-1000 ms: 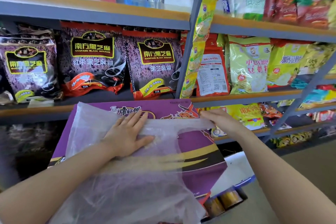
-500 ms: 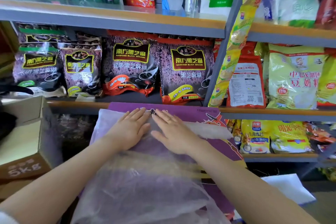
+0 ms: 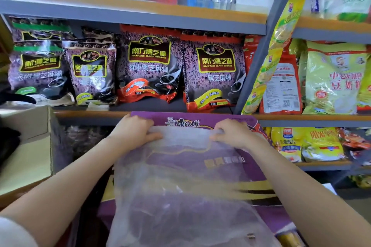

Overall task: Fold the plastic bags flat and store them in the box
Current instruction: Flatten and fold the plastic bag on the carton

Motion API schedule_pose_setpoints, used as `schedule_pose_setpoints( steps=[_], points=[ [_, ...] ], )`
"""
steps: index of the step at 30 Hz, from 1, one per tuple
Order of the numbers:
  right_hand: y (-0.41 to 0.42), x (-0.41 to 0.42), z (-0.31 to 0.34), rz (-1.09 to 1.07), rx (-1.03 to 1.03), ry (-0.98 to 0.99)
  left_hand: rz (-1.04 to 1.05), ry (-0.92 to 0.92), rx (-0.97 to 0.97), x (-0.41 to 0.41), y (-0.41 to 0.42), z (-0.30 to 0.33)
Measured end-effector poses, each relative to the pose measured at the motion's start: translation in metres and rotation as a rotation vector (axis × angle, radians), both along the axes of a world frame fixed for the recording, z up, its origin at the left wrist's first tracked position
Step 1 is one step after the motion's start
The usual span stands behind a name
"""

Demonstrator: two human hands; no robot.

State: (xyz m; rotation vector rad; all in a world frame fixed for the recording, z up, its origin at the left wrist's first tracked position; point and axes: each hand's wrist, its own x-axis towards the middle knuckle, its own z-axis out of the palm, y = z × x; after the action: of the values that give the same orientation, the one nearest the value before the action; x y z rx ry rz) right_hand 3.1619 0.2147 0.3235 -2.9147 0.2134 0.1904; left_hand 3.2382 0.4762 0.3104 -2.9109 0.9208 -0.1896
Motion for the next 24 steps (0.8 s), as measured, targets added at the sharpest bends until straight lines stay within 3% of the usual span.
schedule_pose_setpoints(
  steps=[5,8,13,15,18,19,22,24],
  points=[
    [-0.004,0.029,0.025,-0.227,-0.230,-0.392,-0.099,-0.099,-0.380,0.031,-0.011,0.028],
    [0.009,0.037,0.053,-0.049,-0.130,-0.522,-0.030,-0.164,-0.451,0.055,-0.026,0.037],
    [0.063,-0.006,0.061,0.517,0.214,-0.183,0.053,-0.086,-0.372,0.079,-0.035,0.011],
    [0.073,-0.025,0.042,0.554,0.224,-0.101,0.070,-0.074,-0.354,0.077,-0.033,-0.006],
    [0.074,-0.033,0.019,0.515,0.189,-0.112,-0.197,-0.235,-0.508,0.066,-0.028,-0.021],
    [0.074,-0.033,0.014,0.500,0.200,-0.128,-0.321,-0.183,-0.569,0.060,-0.024,-0.021],
    [0.078,-0.037,0.002,0.421,0.257,-0.245,-0.549,0.224,-0.623,0.036,-0.009,-0.019],
    [0.079,-0.040,-0.004,0.356,0.285,-0.338,-0.631,0.302,-0.607,0.024,0.001,-0.020]
  ],
)
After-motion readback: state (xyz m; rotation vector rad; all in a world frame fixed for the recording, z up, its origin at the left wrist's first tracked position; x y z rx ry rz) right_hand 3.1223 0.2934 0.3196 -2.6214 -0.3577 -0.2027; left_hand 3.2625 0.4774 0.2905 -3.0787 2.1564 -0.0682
